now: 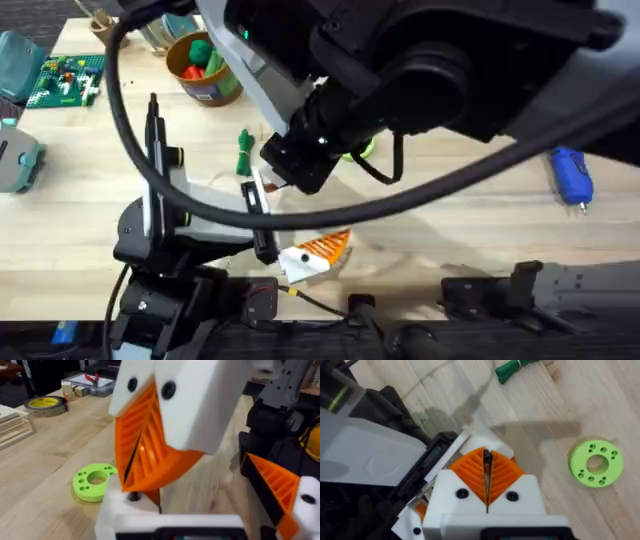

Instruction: Pick up the gripper from the table and insert it into the empty holder that is missing its gripper. Then pick up a screw, insert it into the mounting hole, and use the screwdriver to tighten it. Finally, clean up the table by picking up the vegetable and placing it into the bucket.

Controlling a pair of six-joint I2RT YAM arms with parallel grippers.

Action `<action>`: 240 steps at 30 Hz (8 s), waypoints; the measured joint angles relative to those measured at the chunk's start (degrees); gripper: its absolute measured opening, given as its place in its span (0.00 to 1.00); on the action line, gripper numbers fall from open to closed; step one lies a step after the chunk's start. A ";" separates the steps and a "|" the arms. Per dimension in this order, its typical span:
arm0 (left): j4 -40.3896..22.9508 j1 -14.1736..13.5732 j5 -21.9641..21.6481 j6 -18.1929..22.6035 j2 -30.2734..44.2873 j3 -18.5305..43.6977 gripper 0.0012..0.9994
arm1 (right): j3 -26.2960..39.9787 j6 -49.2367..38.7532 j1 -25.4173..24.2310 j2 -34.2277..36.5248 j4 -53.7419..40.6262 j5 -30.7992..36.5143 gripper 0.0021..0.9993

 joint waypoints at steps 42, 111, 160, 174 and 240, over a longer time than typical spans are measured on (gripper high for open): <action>0.03 0.00 -0.13 0.51 0.00 0.00 0.06 | 0.00 1.60 -19.99 -8.26 -0.11 0.44 0.89; 0.02 0.00 -0.17 0.81 0.00 0.00 0.00 | 0.00 -42.55 -96.13 6.90 -13.88 -1.57 0.90; 0.24 0.00 -1.49 0.83 0.00 0.00 0.00 | -5.27 -45.63 -96.26 19.37 -3.84 2.08 0.90; 0.24 0.00 -1.49 0.81 0.00 0.00 0.00 | -9.20 -45.61 -95.25 19.34 -1.47 2.55 0.90; 0.28 0.00 -1.95 0.83 0.00 0.00 0.00 | -10.47 -32.44 -91.89 -17.83 0.03 -13.40 0.02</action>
